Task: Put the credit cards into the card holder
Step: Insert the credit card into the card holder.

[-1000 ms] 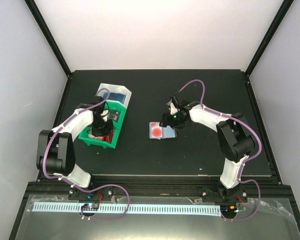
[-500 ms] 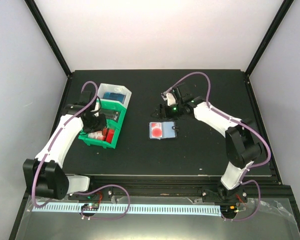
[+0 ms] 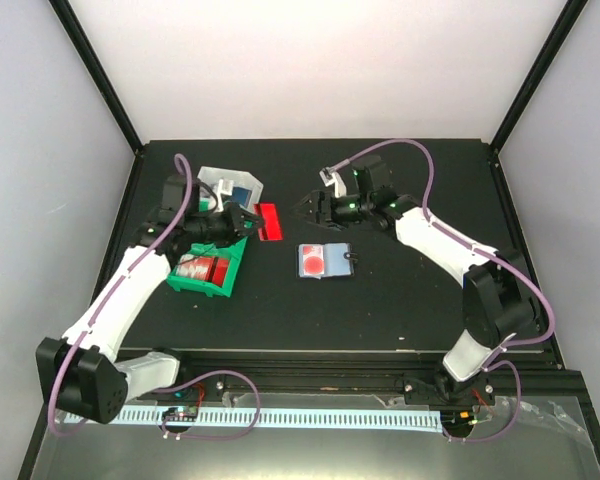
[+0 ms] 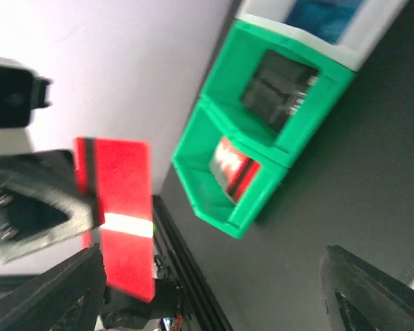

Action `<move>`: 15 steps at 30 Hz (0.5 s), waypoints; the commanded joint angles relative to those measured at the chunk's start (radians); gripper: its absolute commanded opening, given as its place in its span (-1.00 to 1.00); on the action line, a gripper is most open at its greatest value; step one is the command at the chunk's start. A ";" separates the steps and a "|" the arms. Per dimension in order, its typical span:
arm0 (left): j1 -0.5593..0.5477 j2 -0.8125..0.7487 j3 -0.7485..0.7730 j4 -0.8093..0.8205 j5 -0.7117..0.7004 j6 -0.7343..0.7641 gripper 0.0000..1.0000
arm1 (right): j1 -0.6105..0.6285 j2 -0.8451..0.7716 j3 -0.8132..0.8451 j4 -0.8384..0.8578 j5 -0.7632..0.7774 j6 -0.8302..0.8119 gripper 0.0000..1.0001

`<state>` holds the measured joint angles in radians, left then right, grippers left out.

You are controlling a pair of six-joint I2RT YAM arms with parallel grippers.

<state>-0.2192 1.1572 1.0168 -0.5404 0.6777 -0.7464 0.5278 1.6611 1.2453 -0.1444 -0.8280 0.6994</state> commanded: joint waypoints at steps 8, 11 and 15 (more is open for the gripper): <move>-0.248 0.244 -0.051 0.316 -0.123 -0.059 -0.97 | -0.003 0.030 0.014 -0.531 0.702 -0.234 0.53; -0.290 0.319 -0.046 0.372 -0.156 -0.036 -0.97 | 0.021 0.079 0.034 -0.599 0.824 -0.264 0.53; -0.316 0.446 -0.010 0.413 -0.149 -0.025 -0.97 | 0.048 0.137 0.065 -0.647 0.906 -0.274 0.55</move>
<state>-0.5102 1.5089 0.9649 -0.2218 0.5636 -0.8036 0.5457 1.7466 1.2621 -0.6800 -0.1165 0.4786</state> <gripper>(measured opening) 0.016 0.770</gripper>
